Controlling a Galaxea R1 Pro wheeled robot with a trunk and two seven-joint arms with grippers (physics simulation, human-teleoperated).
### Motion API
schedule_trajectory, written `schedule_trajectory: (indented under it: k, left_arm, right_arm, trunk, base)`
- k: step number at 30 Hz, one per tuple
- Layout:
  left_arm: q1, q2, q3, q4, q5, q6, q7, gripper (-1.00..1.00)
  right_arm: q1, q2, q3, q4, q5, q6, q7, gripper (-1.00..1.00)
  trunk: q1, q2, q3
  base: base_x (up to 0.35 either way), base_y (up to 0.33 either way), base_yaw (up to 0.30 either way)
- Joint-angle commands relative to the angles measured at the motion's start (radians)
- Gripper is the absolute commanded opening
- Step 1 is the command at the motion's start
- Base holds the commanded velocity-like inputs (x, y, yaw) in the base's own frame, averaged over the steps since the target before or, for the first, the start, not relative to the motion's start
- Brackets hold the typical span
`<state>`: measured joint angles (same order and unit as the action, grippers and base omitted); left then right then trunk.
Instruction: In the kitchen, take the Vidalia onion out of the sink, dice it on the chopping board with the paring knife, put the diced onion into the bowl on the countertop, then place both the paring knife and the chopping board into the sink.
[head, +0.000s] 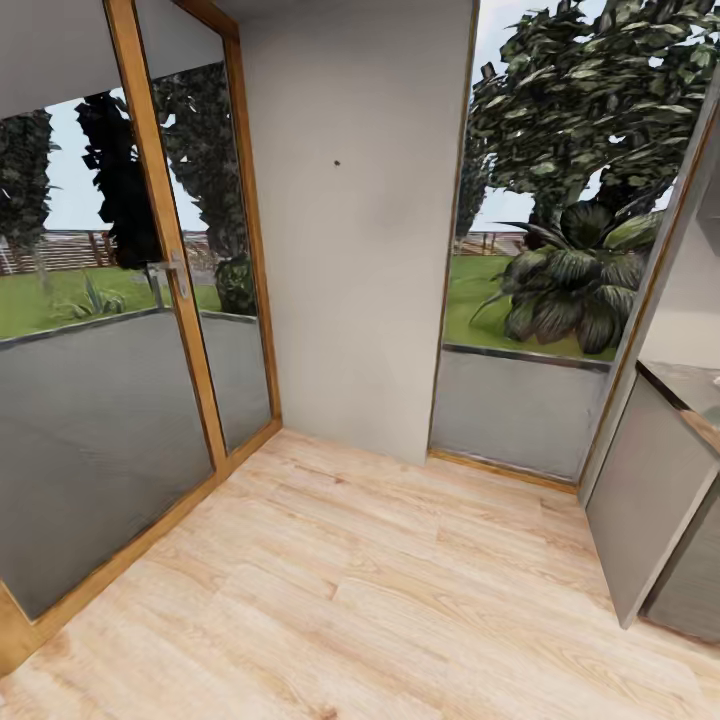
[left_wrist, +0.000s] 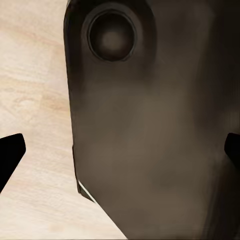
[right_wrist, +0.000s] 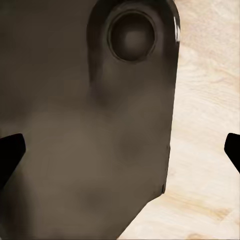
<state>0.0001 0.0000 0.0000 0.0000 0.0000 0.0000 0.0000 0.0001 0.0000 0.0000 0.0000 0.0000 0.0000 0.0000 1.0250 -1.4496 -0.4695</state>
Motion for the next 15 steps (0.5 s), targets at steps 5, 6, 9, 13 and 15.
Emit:
schedule_trajectory:
  k: [5,6,9,13,15]
  left_arm:
    - [0.0,-0.006,0.002,0.0,0.004,-0.002,-0.008,1.0]
    - [0.0,-0.006,0.002,0.0,0.005,-0.002,-0.008,1.0]
    - [0.0,-0.01,0.005,-0.005,0.007,-0.002,-0.01,1.0]
    - [0.001,-0.011,0.006,-0.008,0.006,-0.013,-0.009,1.0]
    - [0.001,-0.01,0.007,-0.017,0.006,-0.016,-0.008,1.0]
  right_arm:
    - [-0.002,0.002,0.003,-0.002,-0.002,-0.002,-0.005,1.0]
    - [-0.002,0.002,0.003,-0.002,-0.002,-0.002,-0.005,1.0]
    - [-0.004,0.014,0.002,-0.013,-0.002,-0.002,-0.005,1.0]
    - [-0.005,0.028,0.002,-0.036,-0.002,-0.002,-0.005,1.0]
    - [-0.005,0.028,0.002,-0.047,-0.001,-0.002,-0.004,1.0]
  trunk:
    - [0.0,0.0,0.0]
    - [0.0,0.0,0.0]
    - [0.0,0.0,0.0]
    - [0.0,0.0,0.0]
    - [0.0,0.0,0.0]
  base:
    - [0.0,0.0,0.0]
    - [0.0,0.0,0.0]
    - [0.0,0.0,0.0]
    - [0.0,0.0,0.0]
    - [0.0,0.0,0.0]
